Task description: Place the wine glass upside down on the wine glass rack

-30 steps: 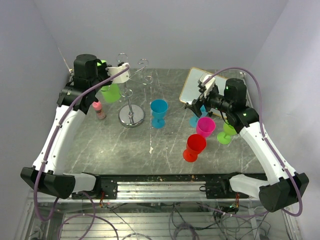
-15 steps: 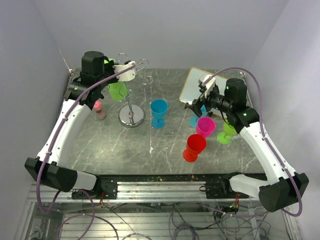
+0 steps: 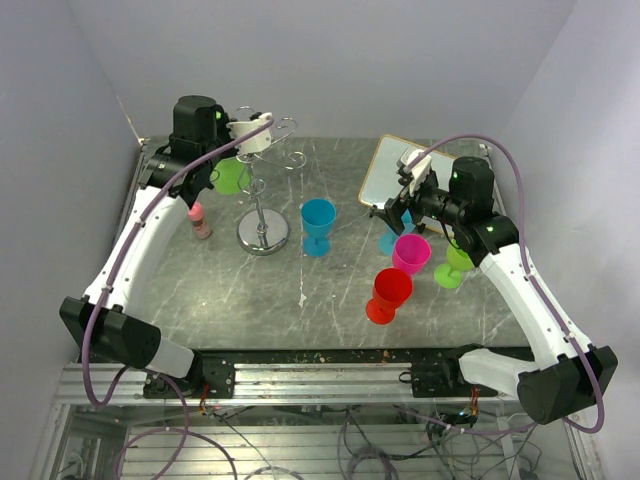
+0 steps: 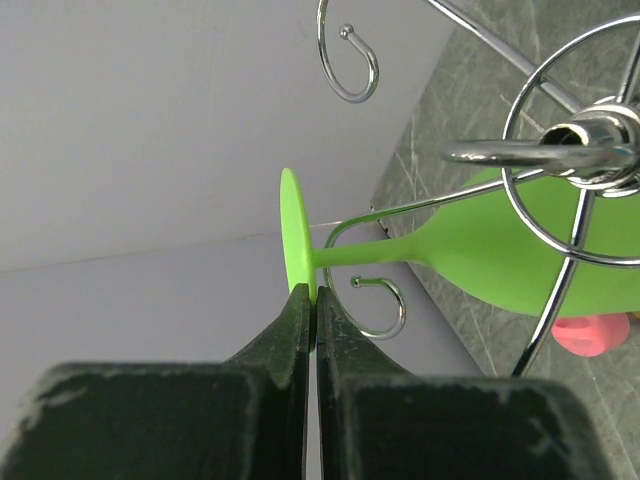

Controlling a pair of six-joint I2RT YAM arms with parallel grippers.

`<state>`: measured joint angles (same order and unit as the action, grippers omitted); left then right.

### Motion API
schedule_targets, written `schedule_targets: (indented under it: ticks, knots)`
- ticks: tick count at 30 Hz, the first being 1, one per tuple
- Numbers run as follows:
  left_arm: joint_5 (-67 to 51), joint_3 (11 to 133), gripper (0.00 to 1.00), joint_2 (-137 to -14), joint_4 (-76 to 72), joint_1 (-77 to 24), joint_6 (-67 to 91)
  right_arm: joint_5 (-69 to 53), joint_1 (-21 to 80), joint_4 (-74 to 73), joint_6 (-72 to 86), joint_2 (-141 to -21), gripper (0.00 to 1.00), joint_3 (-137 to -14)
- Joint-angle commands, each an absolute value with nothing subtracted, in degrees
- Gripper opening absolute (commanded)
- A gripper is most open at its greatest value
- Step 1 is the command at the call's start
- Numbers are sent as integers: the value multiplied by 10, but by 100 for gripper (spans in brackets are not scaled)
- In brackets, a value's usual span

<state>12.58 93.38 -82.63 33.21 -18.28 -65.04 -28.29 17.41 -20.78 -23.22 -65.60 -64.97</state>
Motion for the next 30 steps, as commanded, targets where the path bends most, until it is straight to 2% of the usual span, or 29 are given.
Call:
schedule_targets:
  ticks: [1, 16, 30]
  knots:
    - [164, 957, 7, -832, 315, -189, -639, -291, 172, -194, -237, -642, 93, -642]
    - [219, 969, 7, -844, 340, -189, -630, -296, 172, -196, -240, -644, 93, -642]
    - [191, 950, 7, -813, 387, -189, -628, -299, 172, -195, -241, -645, 93, -640]
